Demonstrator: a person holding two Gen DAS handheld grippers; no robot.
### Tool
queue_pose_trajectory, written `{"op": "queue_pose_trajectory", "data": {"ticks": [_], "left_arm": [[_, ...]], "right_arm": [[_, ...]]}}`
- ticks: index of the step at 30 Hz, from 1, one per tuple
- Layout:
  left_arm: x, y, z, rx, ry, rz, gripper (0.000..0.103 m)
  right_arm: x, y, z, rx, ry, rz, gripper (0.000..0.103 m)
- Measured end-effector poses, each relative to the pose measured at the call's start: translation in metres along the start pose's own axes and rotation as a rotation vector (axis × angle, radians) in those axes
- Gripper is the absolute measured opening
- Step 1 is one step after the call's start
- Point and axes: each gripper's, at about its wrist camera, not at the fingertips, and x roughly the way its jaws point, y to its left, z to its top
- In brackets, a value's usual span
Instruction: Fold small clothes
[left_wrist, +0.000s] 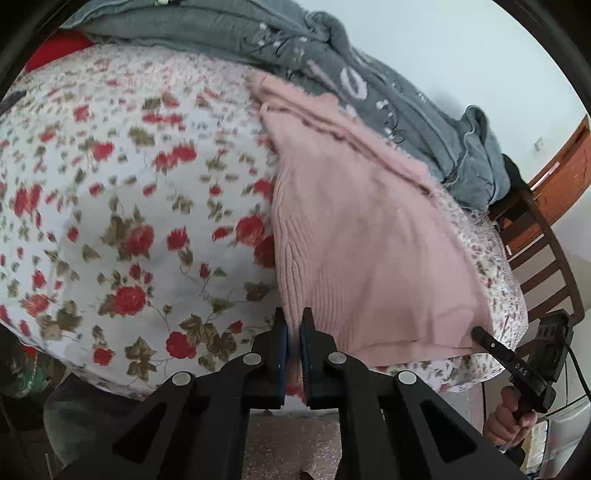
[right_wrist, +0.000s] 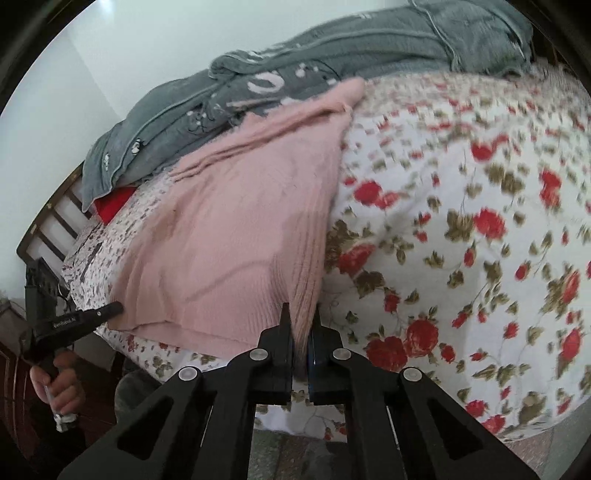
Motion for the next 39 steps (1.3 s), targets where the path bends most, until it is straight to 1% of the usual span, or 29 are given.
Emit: {"op": "queue_pose_trajectory", "data": {"ticks": [5,9,12,21,24,28,31,39], "left_arm": [[-0.029,-0.004,0.011,-0.003,-0.056,-0.018,0.007],[-0.045,-0.008,0.022,-0.009,-0.075,-0.051,0.007],[-0.055,-0.012,0.029,0.000,-0.096,-0.056,0.007],[-0.067,-0.014,0.052,-0.029,-0.116,-0.102,0.007],[-0.069,-0.016,0.062,-0.033,-0.125,-0.110,0.007],[-0.070,-0.021,0.080,-0.043,-0.145,-0.120,0.007],[-0.065,-0.023,0.101,-0.056,-0.157,-0.135,0.007],[-0.034,-0.025,0.169,-0.062,-0.193,-0.102,0.007]], "right_arm": [[-0.026,0.008,0.012,0.006,-0.053,0.046,0.005],[-0.046,0.012,0.026,0.024,-0.087,0.081,0.005],[-0.055,0.016,0.037,0.032,-0.103,0.096,0.005],[-0.063,0.012,0.061,0.103,-0.124,0.162,0.005],[-0.064,0.014,0.076,0.098,-0.137,0.163,0.005],[-0.064,0.018,0.099,0.094,-0.145,0.176,0.005],[-0.061,0.018,0.120,0.095,-0.155,0.192,0.005],[-0.024,0.016,0.183,0.107,-0.181,0.176,0.005]]}}
